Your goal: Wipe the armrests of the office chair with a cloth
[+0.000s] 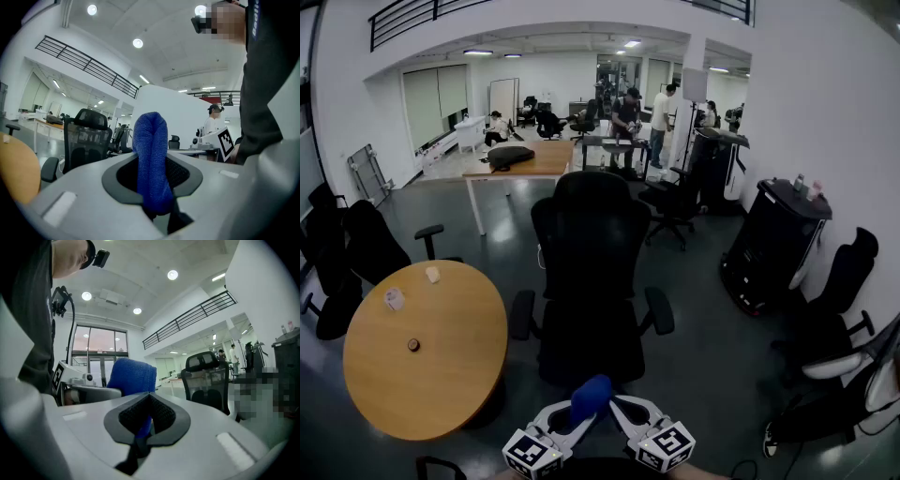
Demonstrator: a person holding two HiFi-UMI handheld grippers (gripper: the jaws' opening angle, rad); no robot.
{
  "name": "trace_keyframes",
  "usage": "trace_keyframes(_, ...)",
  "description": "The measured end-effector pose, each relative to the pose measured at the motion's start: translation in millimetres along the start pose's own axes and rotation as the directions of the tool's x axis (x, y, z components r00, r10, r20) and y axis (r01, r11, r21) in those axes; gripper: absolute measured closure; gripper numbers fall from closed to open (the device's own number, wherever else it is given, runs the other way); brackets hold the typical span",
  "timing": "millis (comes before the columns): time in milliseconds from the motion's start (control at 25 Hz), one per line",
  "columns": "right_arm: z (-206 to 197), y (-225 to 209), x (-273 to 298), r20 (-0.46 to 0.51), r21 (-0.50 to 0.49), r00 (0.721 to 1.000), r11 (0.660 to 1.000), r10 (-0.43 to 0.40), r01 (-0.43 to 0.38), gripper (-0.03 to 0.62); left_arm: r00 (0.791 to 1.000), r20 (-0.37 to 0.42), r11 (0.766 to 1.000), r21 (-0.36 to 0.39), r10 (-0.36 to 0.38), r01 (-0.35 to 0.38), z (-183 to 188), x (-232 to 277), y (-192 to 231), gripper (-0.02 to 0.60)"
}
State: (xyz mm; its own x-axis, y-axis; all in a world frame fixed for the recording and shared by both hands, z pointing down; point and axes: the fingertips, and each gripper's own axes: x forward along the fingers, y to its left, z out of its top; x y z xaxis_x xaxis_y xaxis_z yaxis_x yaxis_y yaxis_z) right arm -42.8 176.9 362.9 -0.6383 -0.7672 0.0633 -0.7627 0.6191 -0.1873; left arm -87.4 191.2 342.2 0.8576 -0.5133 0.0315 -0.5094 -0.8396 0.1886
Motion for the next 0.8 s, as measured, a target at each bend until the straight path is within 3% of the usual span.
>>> trace_keyframes(560,-5,-1,-6,0.004,0.041,1.000,0.999,0.012,-0.012,0.591,1.000,-0.020,1.000,-0.007,0.003,-0.003,-12,1,-2,0.456)
trace_keyframes(800,-7,-11,-11,0.016,0.066,1.000,0.998,0.022,-0.023,0.591,0.999,-0.031,0.999,-0.019,0.040,-0.041,-17,9,1,0.457)
